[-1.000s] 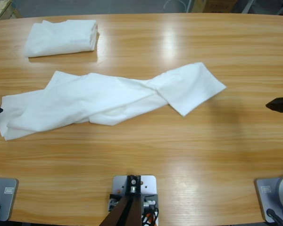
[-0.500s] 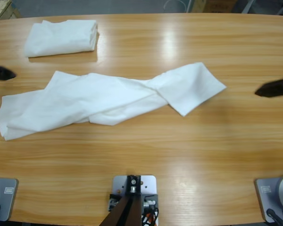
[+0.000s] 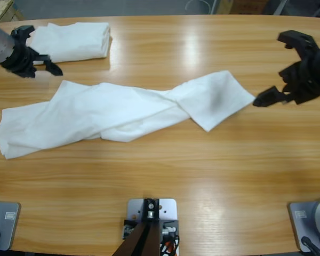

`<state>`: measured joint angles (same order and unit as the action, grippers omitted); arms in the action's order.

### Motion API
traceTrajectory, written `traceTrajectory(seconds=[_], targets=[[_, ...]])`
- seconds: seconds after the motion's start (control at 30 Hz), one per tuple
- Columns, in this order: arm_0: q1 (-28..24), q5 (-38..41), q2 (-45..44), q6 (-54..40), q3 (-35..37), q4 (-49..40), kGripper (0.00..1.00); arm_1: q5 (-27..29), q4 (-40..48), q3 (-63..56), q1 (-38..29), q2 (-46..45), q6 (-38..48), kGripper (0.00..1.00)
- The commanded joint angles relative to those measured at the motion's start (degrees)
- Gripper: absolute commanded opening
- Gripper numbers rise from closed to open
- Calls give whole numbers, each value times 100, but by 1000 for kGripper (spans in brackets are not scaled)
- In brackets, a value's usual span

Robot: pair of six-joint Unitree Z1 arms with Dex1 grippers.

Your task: Fold clothes

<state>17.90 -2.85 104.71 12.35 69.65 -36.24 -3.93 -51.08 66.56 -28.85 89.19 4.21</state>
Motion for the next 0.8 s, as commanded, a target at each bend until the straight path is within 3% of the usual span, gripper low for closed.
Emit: traceTrajectory(seconds=[0.03,0.4,0.53,0.63,0.7,0.8], targets=[[-90,-35,1102,-21,479,68,873,-191,221,156,-77,774,71,895],[-103,415,1913,405,488,-60,852,-293,390,147,-77,1048,71,895],[-94,510,2022,428,458,-219,492,-301,422,147,-77,1045,71,895],[-71,505,1969,368,444,-298,133,-301,450,147,-77,1022,71,895],[-50,487,1858,294,441,-315,11,-308,476,138,-77,1036,71,895],[-50,459,1758,168,446,-314,0,-391,511,147,-77,1053,71,894]])
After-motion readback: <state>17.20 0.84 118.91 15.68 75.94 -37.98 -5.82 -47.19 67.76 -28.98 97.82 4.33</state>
